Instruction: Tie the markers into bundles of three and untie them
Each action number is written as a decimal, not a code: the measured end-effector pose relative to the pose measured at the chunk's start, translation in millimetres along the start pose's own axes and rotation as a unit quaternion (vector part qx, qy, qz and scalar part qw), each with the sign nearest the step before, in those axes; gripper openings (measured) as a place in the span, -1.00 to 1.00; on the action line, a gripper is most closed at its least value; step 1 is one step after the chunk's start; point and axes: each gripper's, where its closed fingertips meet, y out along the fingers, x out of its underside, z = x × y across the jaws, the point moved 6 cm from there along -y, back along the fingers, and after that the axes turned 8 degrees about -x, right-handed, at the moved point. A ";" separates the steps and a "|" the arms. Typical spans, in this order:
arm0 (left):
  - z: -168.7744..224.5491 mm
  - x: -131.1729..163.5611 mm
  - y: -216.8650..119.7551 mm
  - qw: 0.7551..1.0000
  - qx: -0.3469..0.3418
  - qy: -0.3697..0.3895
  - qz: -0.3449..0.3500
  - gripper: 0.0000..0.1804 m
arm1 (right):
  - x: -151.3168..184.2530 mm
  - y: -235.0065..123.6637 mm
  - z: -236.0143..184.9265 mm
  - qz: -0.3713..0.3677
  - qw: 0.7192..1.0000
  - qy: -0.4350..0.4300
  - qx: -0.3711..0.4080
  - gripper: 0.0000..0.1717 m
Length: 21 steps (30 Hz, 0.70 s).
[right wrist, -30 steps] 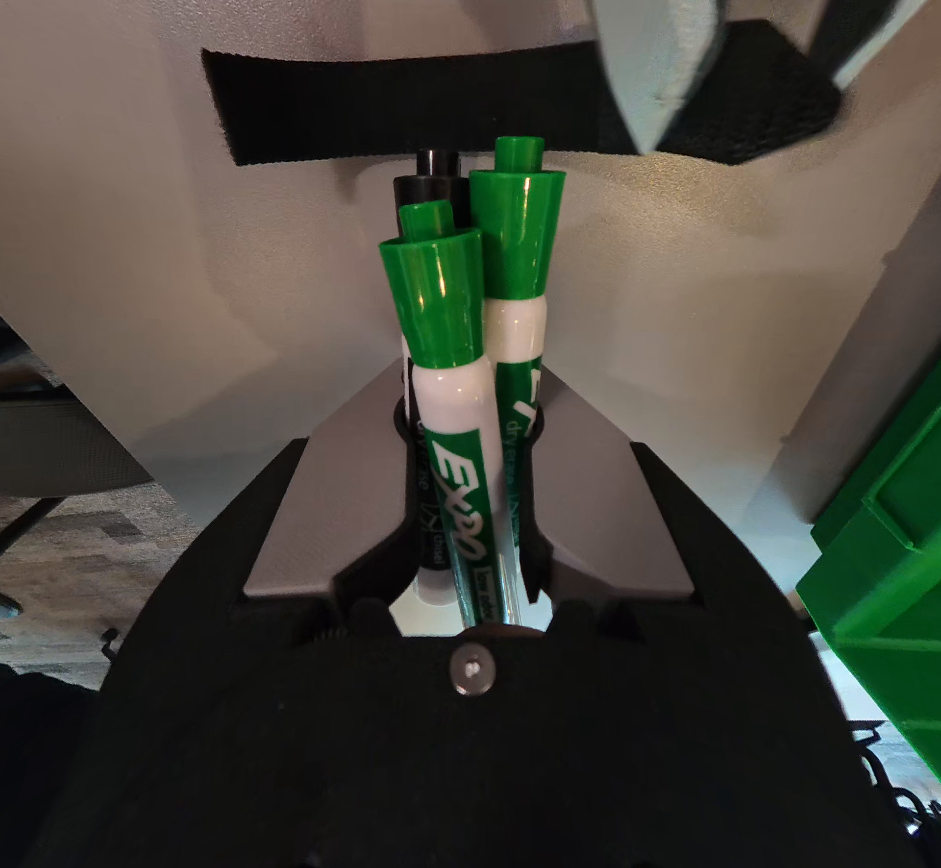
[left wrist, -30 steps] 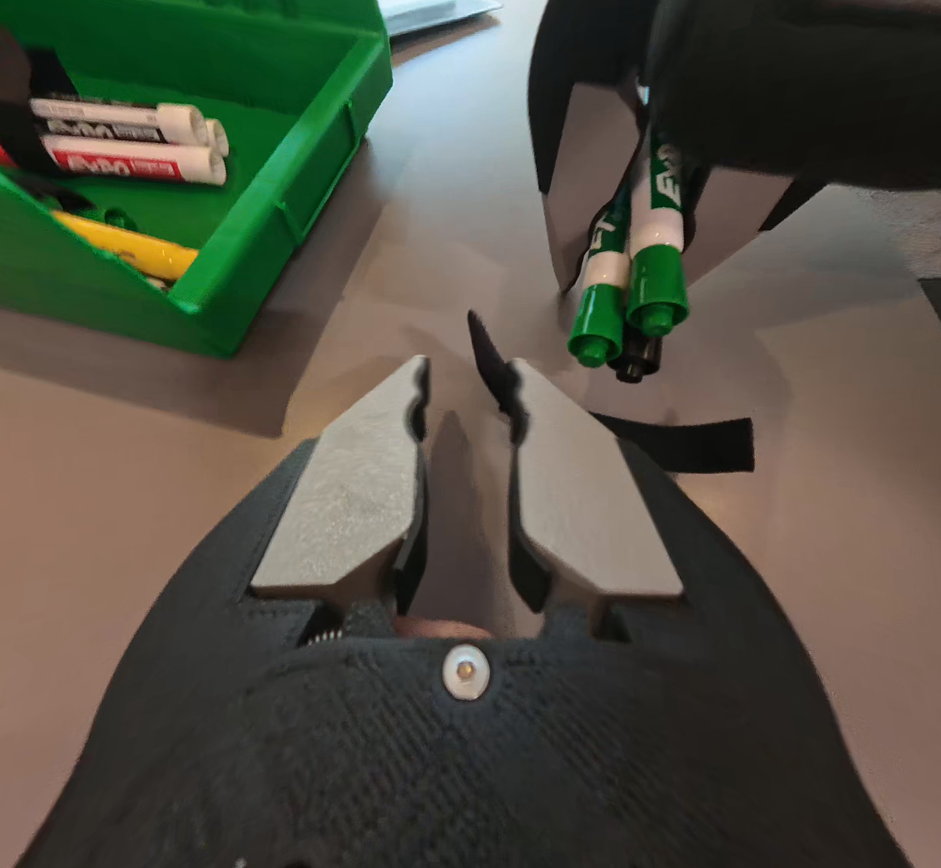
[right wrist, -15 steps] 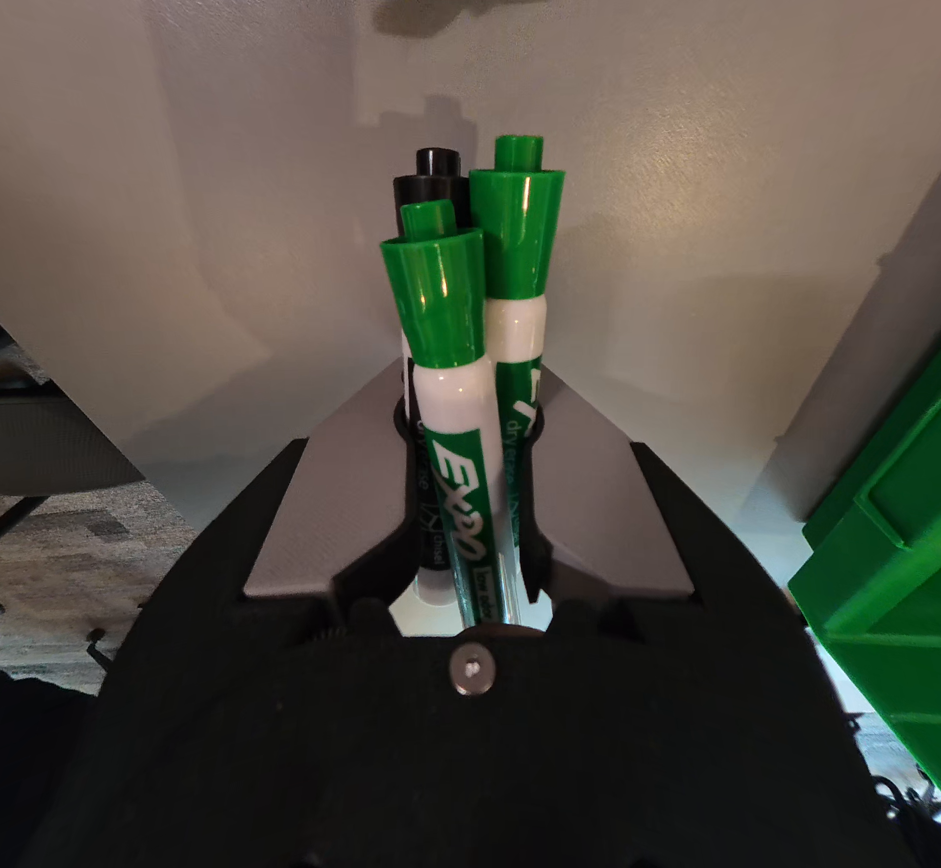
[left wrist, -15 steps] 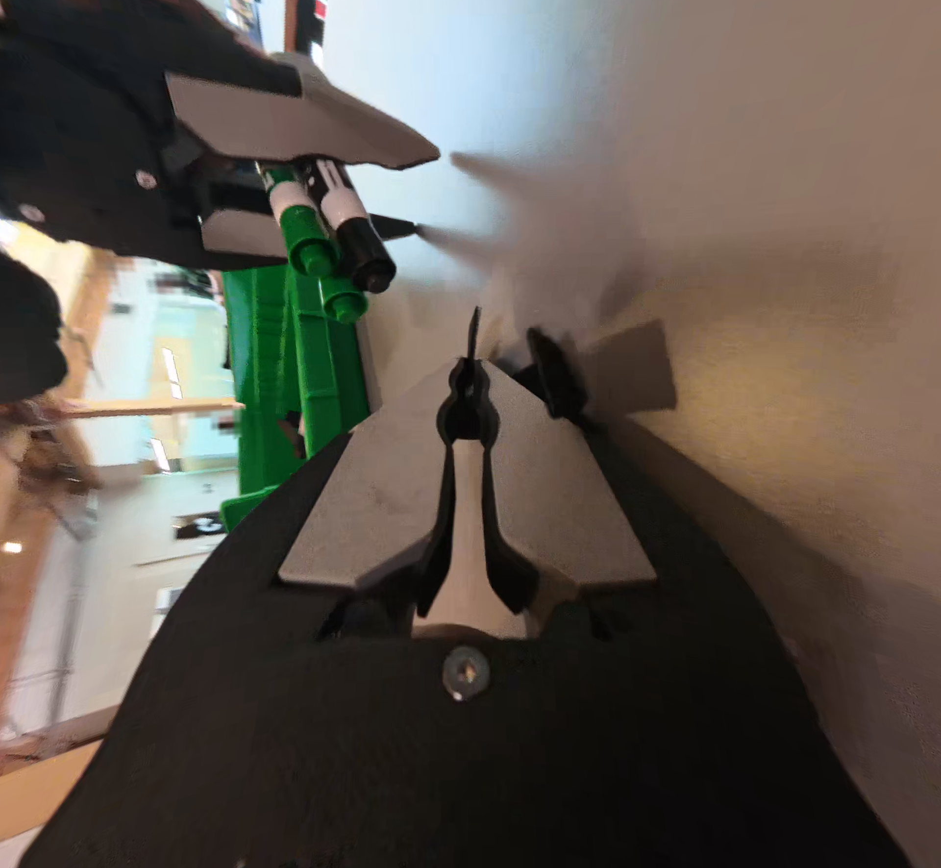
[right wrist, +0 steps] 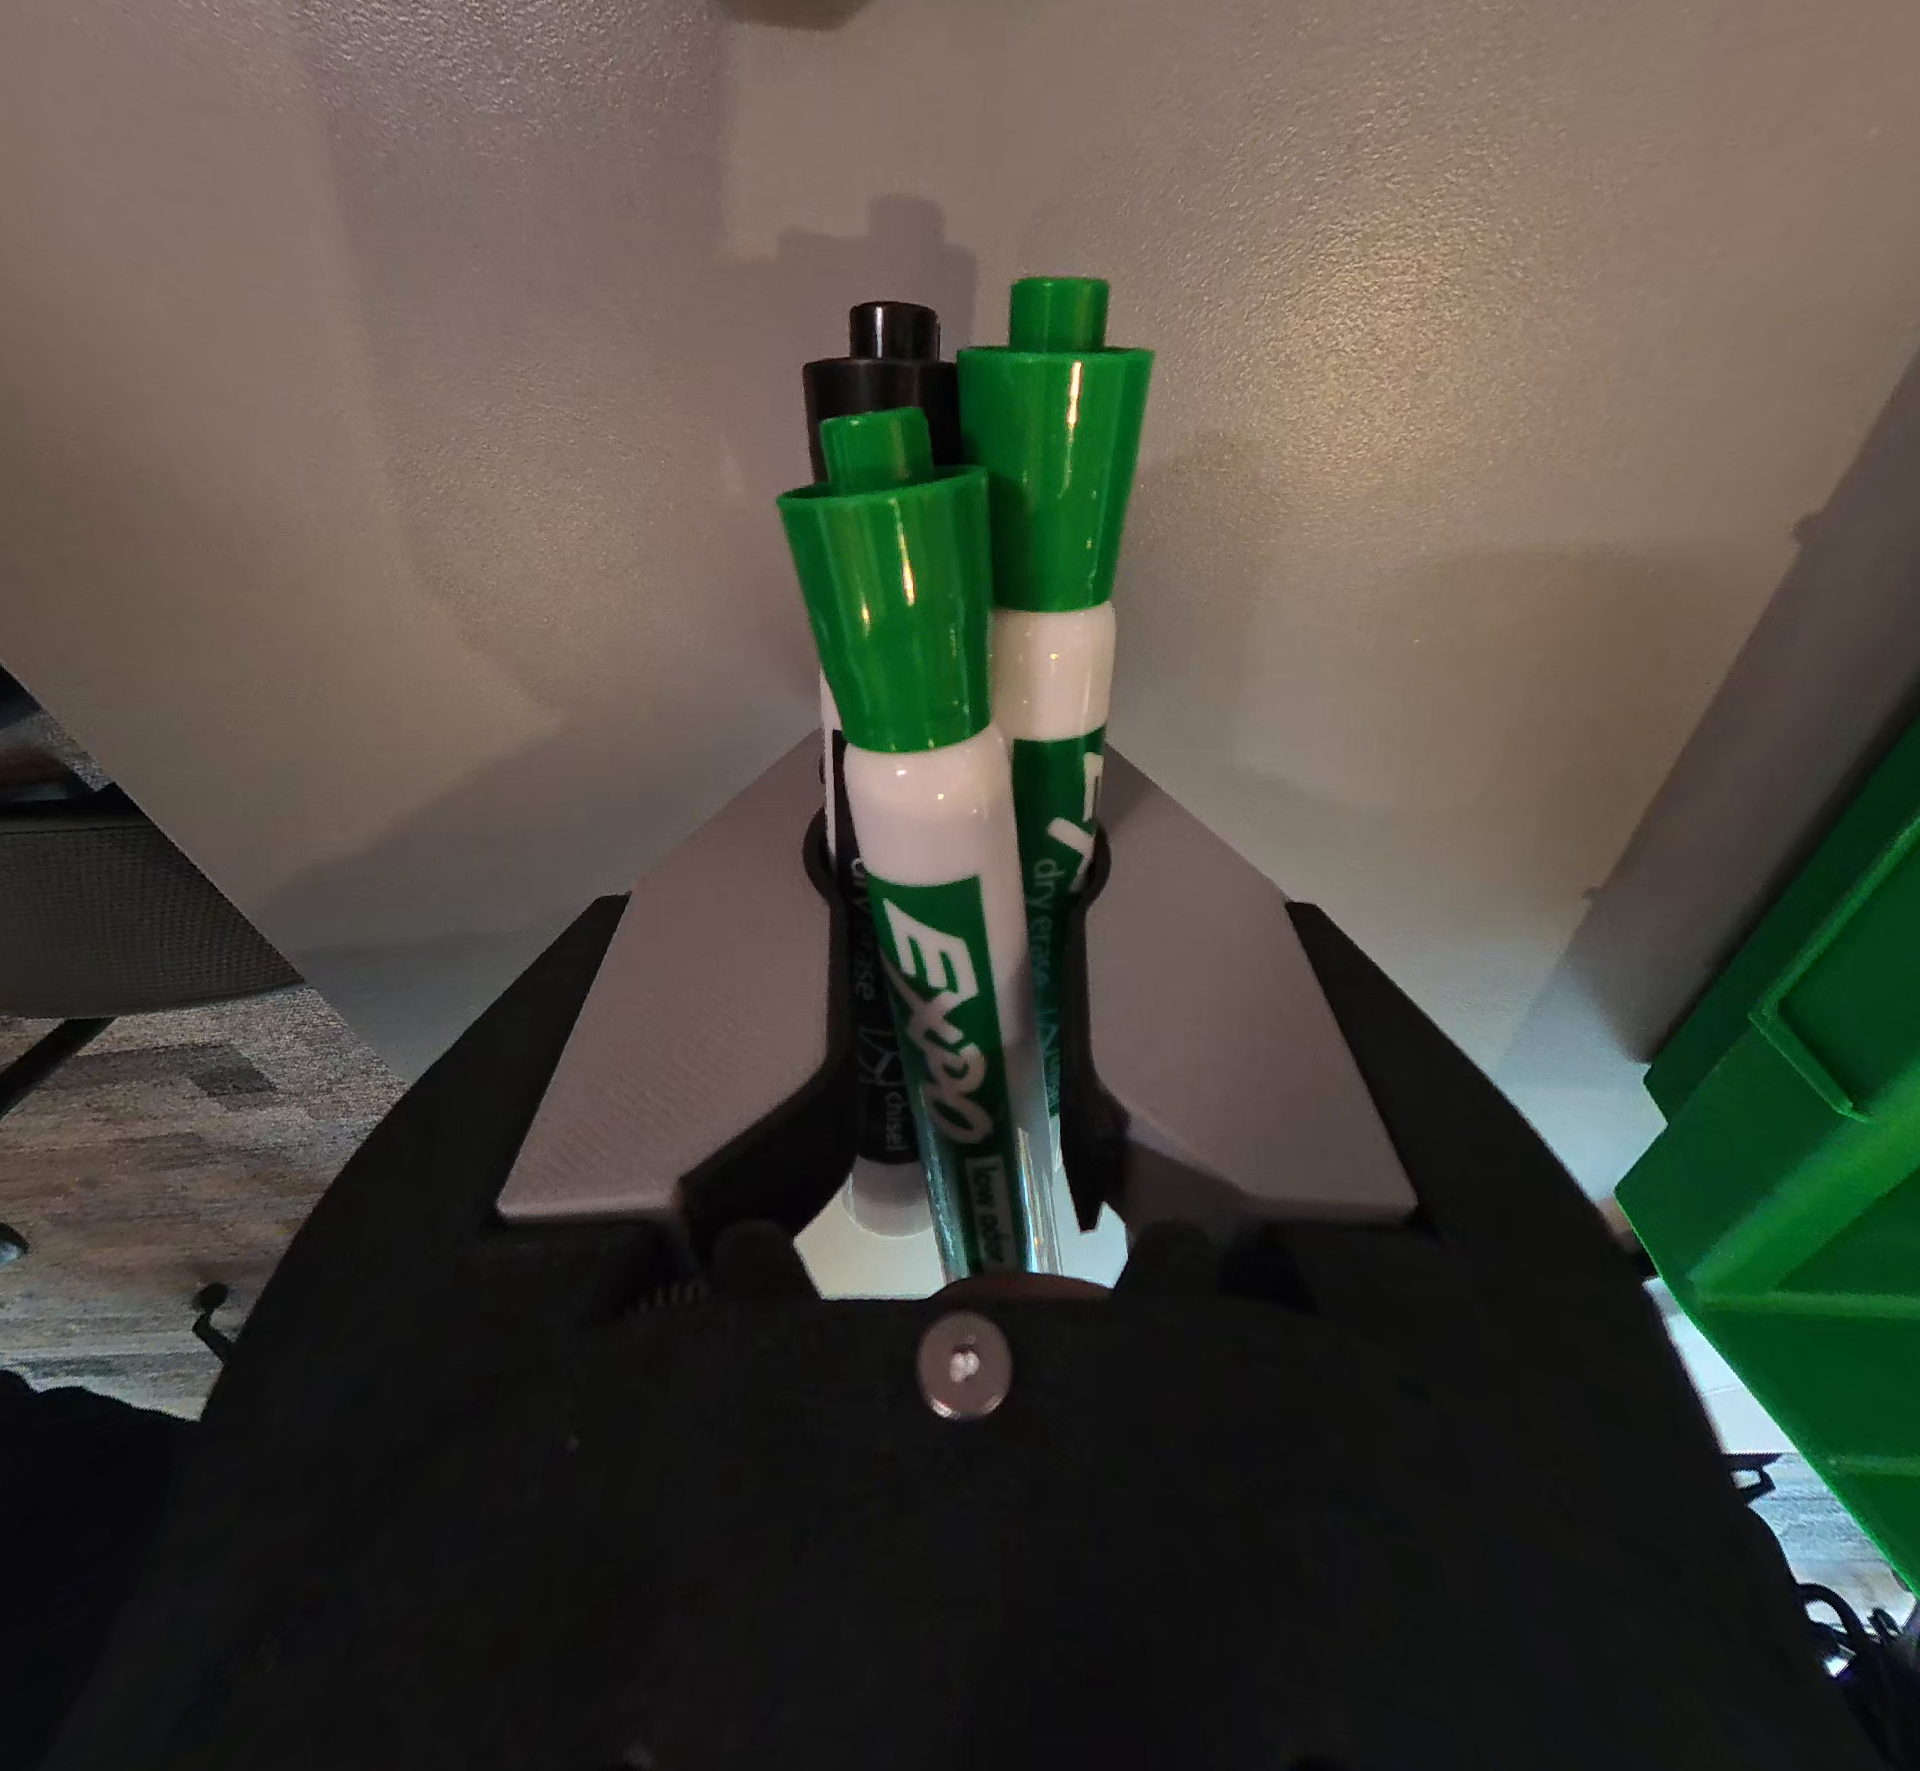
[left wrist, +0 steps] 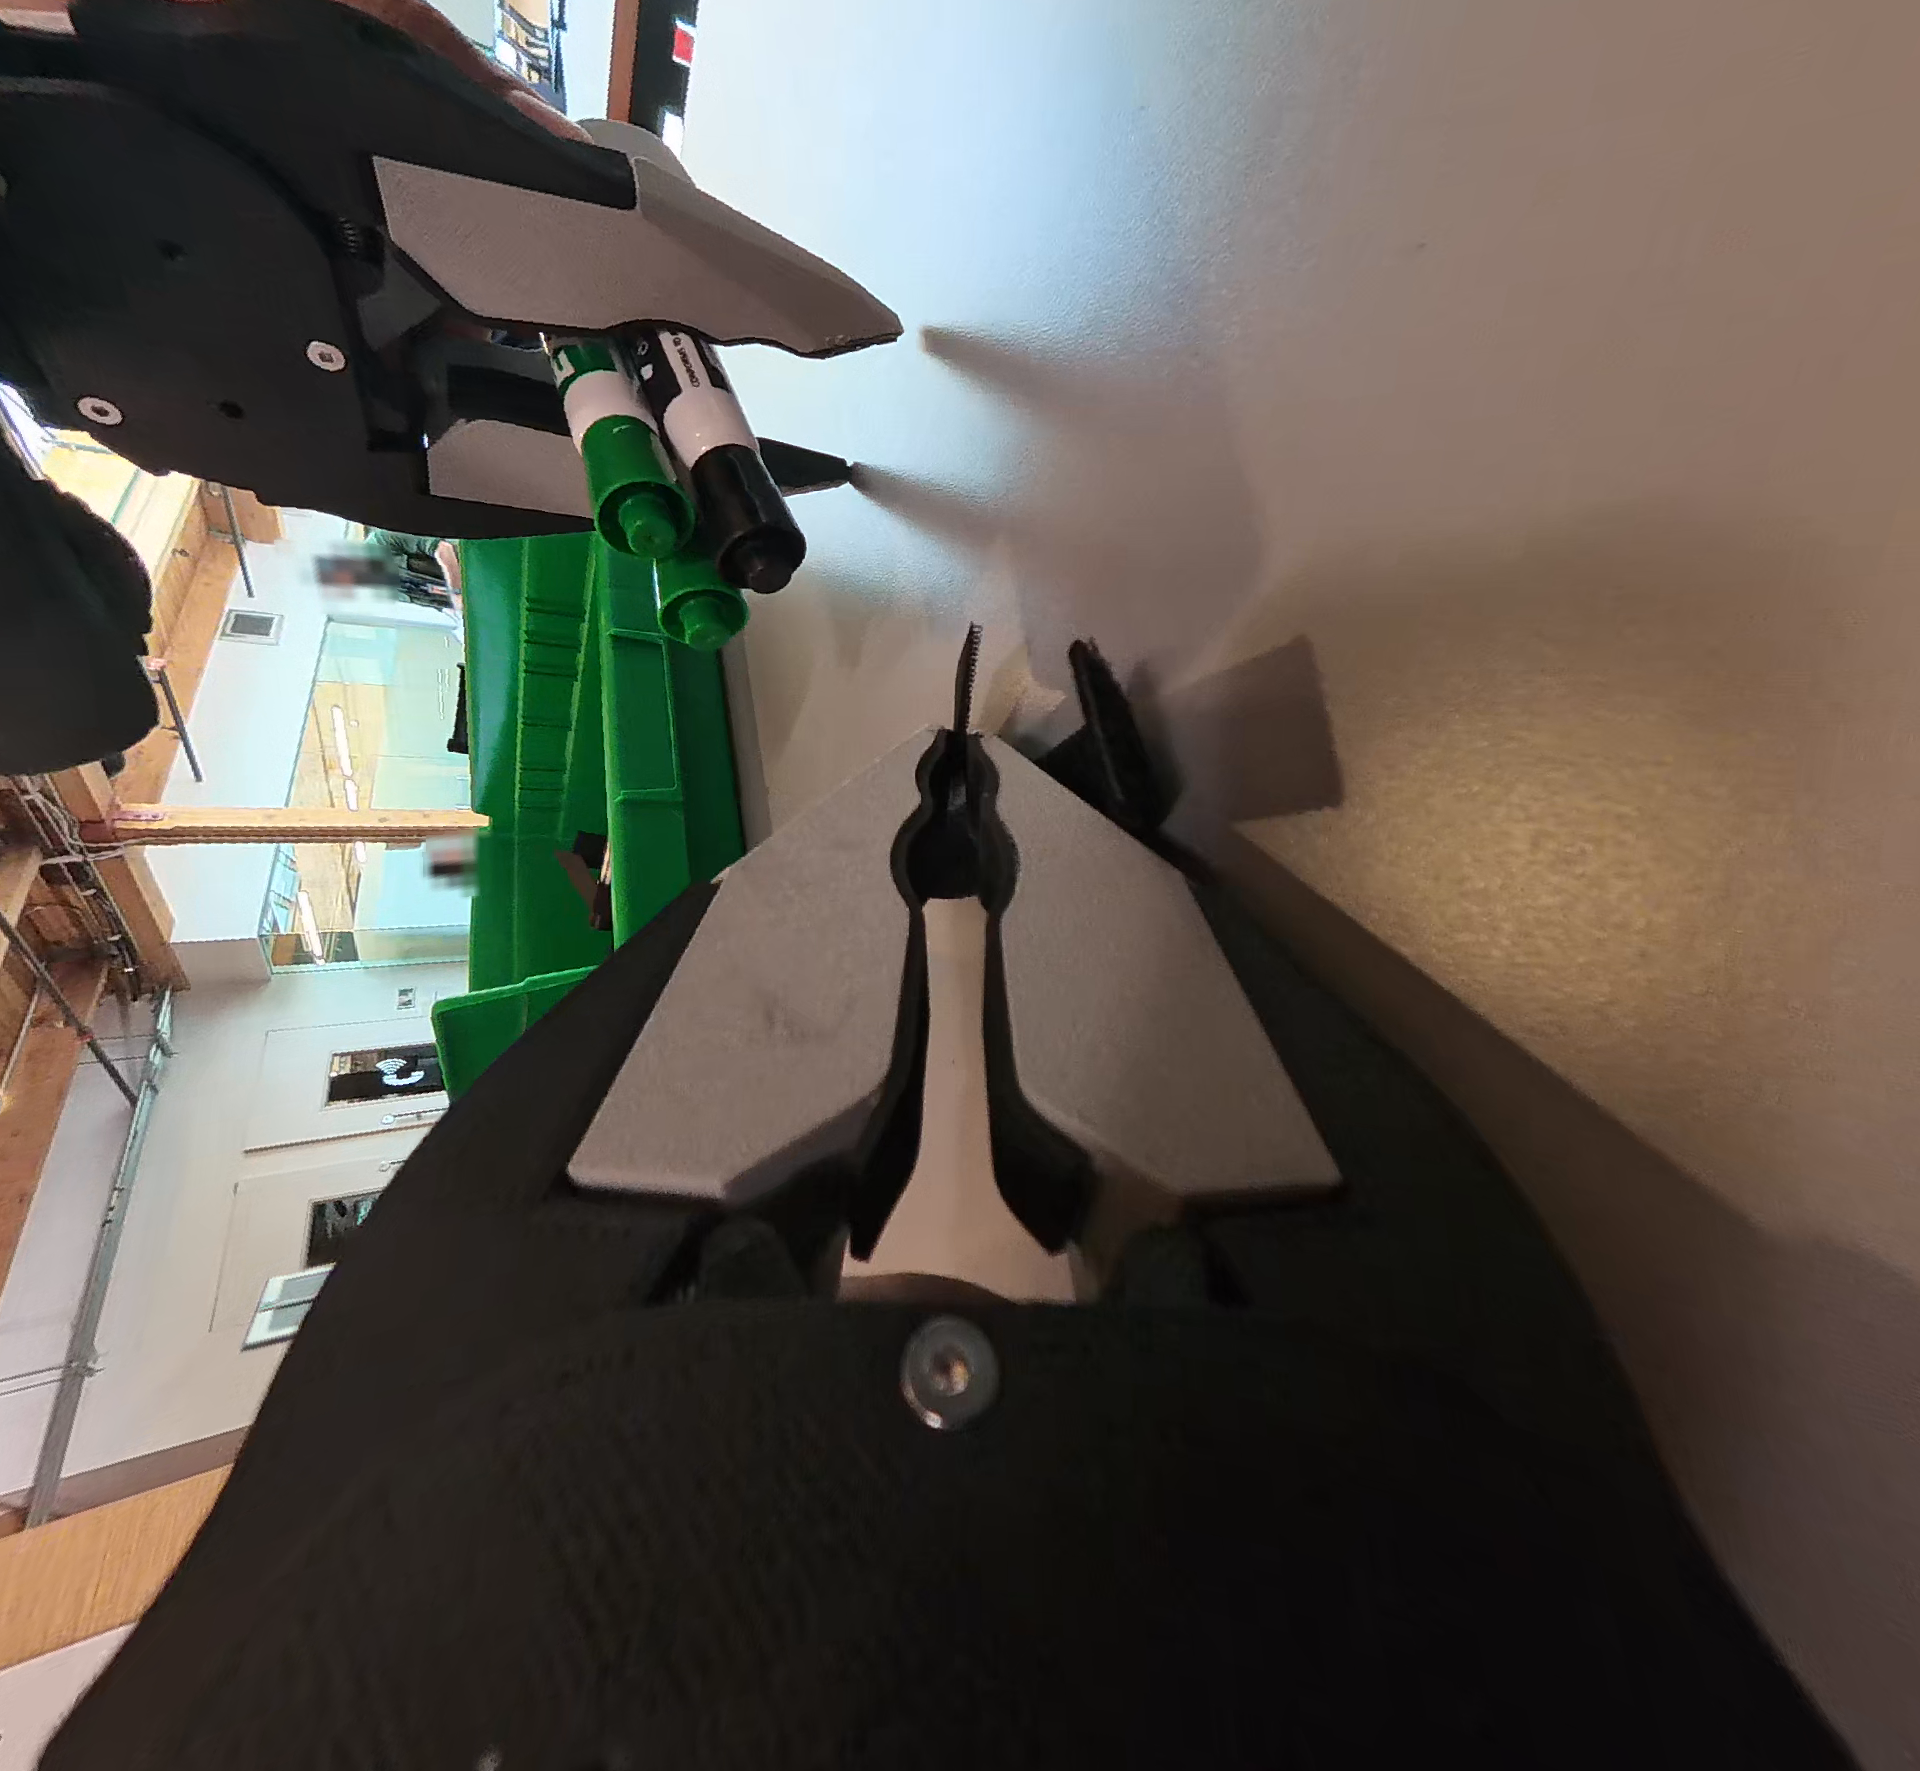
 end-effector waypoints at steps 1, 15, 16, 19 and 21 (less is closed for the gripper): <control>0.0 -0.2 0.0 1.000 -0.001 0.001 0.000 -1.00 | 0.0 0.0 0.0 0.000 1.000 0.000 0.001 -0.57; 0.9 -1.6 -0.3 0.999 -0.015 0.033 -0.004 -1.00 | -0.5 0.3 -0.3 0.000 1.000 0.002 0.004 -0.57; 0.9 -1.7 -0.3 0.999 -0.016 0.033 -0.004 -1.00 | -0.5 0.3 -0.3 0.000 1.000 0.002 0.004 -0.57; 0.1 -1.2 0.0 0.999 -0.026 0.034 -0.007 -1.00 | -0.6 0.3 -0.3 -0.002 1.000 0.002 0.004 -0.57; -0.2 -1.0 0.3 0.999 -0.032 0.038 -0.008 -1.00 | -0.8 0.3 -0.4 -0.002 1.000 0.002 0.005 -0.57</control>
